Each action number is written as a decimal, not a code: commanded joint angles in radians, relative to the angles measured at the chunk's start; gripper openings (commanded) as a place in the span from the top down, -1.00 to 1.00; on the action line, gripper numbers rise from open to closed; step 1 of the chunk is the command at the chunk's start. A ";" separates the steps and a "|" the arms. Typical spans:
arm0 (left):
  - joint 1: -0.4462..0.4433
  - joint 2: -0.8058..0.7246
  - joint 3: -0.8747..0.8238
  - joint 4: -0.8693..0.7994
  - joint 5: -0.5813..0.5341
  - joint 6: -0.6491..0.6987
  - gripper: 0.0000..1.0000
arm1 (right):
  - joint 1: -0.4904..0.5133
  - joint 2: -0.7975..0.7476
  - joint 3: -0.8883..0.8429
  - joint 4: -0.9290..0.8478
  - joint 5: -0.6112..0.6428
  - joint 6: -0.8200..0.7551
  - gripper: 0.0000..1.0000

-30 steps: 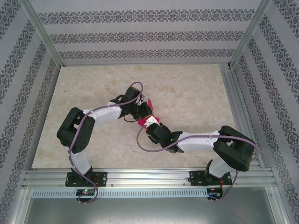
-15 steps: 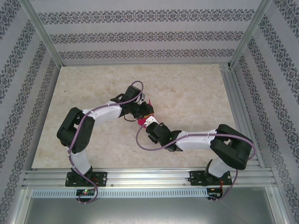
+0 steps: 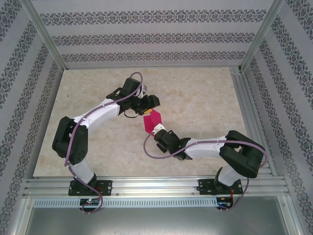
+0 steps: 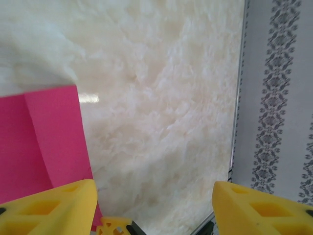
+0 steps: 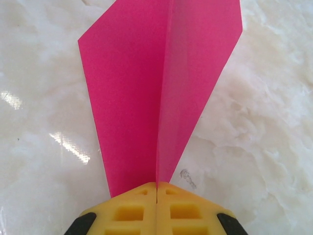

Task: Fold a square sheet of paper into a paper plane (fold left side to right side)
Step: Fourth fold the wing at the center of the table.

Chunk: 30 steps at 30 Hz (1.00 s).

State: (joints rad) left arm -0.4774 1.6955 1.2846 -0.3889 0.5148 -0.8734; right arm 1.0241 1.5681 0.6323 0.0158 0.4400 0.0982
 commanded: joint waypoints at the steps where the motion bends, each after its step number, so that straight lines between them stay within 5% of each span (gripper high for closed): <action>1: 0.033 -0.056 -0.066 -0.024 -0.013 0.021 -0.29 | -0.023 -0.018 -0.024 0.033 -0.040 0.031 0.91; 12: -0.006 -0.054 -0.290 0.163 -0.001 -0.056 0.34 | -0.120 -0.079 -0.099 0.098 -0.200 0.070 0.92; 30: -0.135 0.164 -0.165 0.217 -0.002 -0.094 0.44 | -0.206 -0.112 -0.118 0.116 -0.366 0.089 0.93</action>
State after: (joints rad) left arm -0.5995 1.8374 1.0893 -0.2123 0.5152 -0.9516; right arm 0.8280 1.4677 0.5205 0.1024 0.1226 0.1665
